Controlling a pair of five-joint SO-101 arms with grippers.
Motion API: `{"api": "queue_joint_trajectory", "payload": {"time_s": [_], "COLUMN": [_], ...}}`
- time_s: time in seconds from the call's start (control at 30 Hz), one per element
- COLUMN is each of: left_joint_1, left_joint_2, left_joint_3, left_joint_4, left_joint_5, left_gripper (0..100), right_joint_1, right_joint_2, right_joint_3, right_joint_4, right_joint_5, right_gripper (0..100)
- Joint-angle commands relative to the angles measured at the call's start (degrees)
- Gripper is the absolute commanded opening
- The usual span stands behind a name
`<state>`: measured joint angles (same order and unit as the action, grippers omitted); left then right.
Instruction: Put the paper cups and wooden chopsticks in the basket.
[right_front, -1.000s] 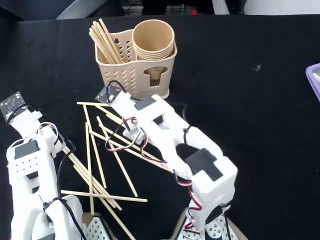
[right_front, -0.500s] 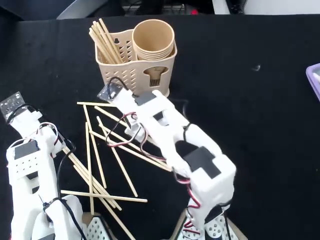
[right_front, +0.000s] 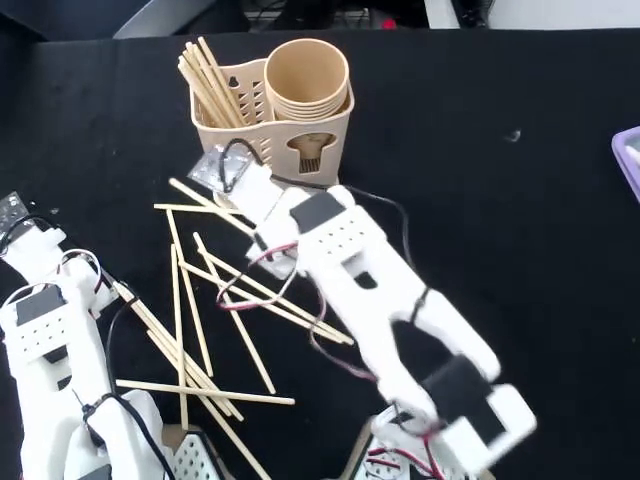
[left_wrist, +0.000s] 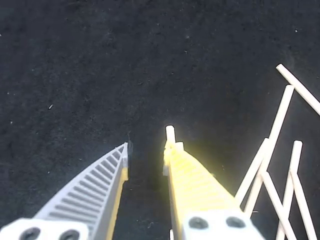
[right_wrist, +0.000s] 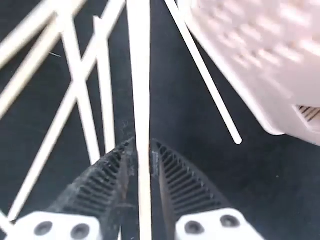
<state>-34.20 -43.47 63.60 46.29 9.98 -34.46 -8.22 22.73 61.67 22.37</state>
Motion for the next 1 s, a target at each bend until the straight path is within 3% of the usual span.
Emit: {"api": "queue_joint_trajectory", "payload": {"time_s": [0.0,0.13,0.27,0.67,0.97], "left_joint_1": [-0.40,-0.40,-0.40,-0.40,-0.40], "left_joint_2": [0.09,0.09,0.53,0.62,0.53], "left_joint_3": [-1.54,-1.10,-1.01,-1.01,-1.01], "left_joint_4": [-0.88,-0.97,-0.97,-0.97,-0.97], "left_joint_5": [0.62,0.62,0.62,0.62,0.62], "left_gripper": [12,12,12,12,12], "right_joint_1": [-4.22,-5.45,-3.52,-2.02,0.88], "right_joint_2": [-9.45,-16.57,-18.95,-6.64,2.86], "right_joint_3": [-5.05,-13.85,-21.41,-23.87,-23.69], "right_joint_4": [4.66,6.86,2.02,-40.35,-52.84], "right_joint_5": [-3.43,-5.63,-5.63,-5.98,-6.68], "right_gripper": [1.0,1.0,1.0,1.1,1.1]}}
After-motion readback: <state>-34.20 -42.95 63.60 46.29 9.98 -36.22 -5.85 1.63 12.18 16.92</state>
